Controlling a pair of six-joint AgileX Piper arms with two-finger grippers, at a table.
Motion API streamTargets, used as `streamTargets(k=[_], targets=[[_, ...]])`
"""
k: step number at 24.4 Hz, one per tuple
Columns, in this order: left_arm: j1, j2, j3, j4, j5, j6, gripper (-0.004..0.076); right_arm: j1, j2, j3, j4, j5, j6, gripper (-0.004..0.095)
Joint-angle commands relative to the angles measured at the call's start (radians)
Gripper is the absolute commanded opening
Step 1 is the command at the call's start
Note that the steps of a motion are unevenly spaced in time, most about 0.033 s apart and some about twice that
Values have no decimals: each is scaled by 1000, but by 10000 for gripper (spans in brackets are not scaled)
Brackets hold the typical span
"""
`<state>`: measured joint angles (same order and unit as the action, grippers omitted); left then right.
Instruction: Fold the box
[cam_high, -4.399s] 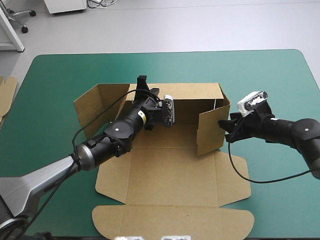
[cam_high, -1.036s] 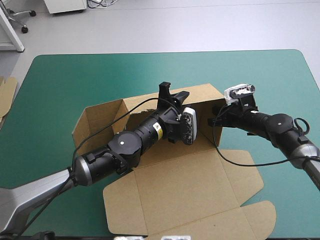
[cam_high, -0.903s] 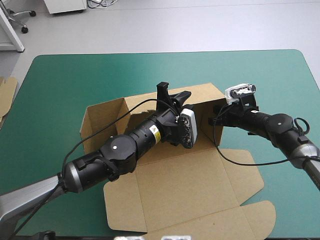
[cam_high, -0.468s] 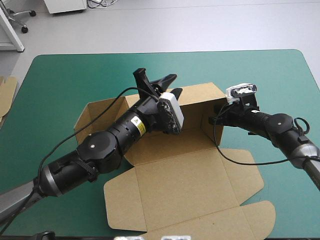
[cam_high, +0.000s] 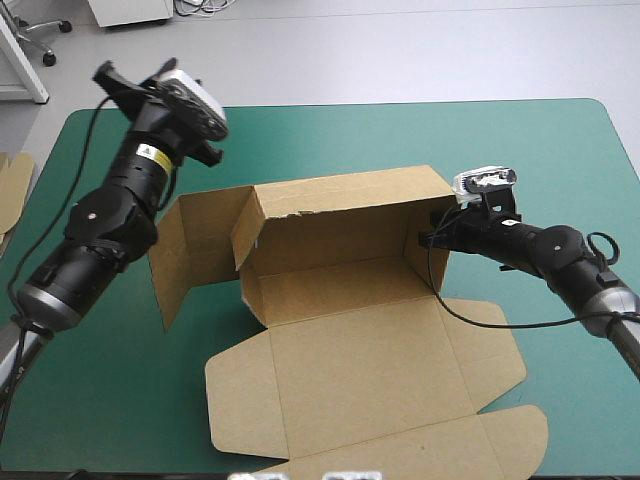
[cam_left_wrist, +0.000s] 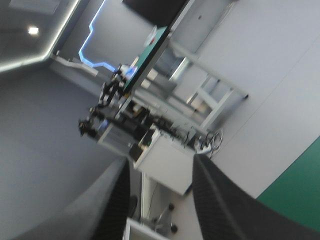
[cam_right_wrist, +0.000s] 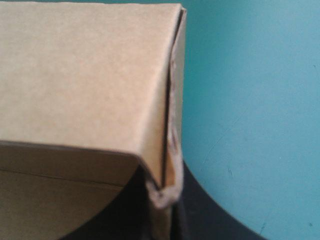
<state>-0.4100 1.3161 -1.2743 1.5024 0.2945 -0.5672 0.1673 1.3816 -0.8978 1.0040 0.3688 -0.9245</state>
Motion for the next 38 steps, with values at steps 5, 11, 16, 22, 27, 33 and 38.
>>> streamTargets(k=[5, 11, 16, 22, 27, 33, 38], targets=[[319, -36, -33, -177, 44, -94, 299, 0, -34, -29, -77, 2, 113, -33], [496, -11, -30, -529, 112, -48, 299, 0, -34, -49, -158, 2, 145, -33], [518, 18, -29, -726, 194, 129, 299, 0, -34, -115, -183, 26, 186, -32], [521, 58, -29, -790, 302, 202, 299, 0, -32, -294, -505, 171, 553, -32], [521, 63, -29, -938, 302, 317, 299, 0, 60, -496, -729, 421, 746, -32], [521, 63, -29, -1074, 322, 438, 299, -7, 246, -777, -791, 613, 801, -32], [521, 63, -29, -1098, 328, 463, 299, -13, 375, -982, -807, 748, 825, -32]])
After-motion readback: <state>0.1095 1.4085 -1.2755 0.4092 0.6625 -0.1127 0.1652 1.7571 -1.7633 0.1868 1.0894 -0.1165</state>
